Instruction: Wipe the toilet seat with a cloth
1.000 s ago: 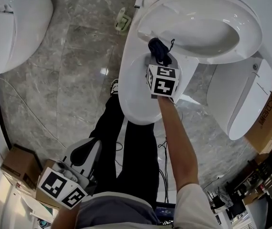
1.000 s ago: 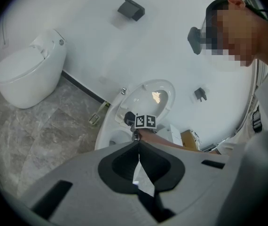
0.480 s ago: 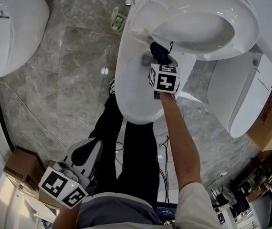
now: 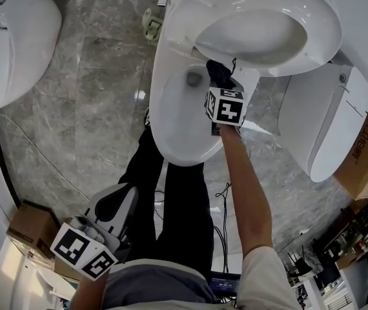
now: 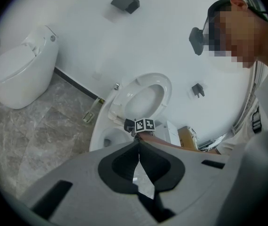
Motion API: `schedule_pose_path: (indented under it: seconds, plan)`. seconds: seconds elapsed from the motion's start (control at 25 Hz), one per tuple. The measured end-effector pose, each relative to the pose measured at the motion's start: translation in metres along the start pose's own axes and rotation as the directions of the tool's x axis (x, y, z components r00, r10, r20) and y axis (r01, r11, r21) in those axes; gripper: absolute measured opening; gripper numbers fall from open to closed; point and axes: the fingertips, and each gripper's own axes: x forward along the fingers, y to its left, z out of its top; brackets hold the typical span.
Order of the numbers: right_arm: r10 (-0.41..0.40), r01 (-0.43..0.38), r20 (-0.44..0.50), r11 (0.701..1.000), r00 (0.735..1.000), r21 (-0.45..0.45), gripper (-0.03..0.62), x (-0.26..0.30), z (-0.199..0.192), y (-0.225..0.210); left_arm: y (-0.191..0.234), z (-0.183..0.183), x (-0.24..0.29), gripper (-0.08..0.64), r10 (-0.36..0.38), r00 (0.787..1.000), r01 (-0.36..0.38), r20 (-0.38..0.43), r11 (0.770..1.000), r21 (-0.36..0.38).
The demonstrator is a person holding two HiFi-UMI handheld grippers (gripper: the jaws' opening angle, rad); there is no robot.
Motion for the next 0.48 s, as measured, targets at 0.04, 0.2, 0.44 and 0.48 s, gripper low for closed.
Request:
schedule_pose_path:
  seconds: [0.04, 0.2, 0.44, 0.48]
  plan:
    - [-0.01, 0.01, -0.002, 1.0, 1.0, 0.001, 0.083, -0.002, -0.001, -0.004, -0.001, 0.0, 0.001, 0.009, -0.002, 1.0, 0.002, -0.003, 1.0, 0.003]
    - [-0.037, 0.037, -0.012, 0.999, 0.999, 0.026, 0.083, -0.008, -0.008, -0.02, -0.007, 0.002, 0.003, 0.009, -0.009, 1.0, 0.009, -0.01, 1.0, 0.009]
    - [-0.06, 0.061, -0.022, 0.996, 0.998, 0.057, 0.083, -0.012, -0.011, -0.041, -0.011, 0.005, 0.008, 0.009, -0.009, 1.0, 0.01, -0.015, 1.0, 0.017]
    - [-0.064, 0.065, -0.023, 0.996, 0.998, 0.059, 0.083, -0.013, -0.012, -0.044, -0.012, 0.004, 0.008, 0.009, -0.01, 1.0, 0.01, -0.016, 1.0, 0.018]
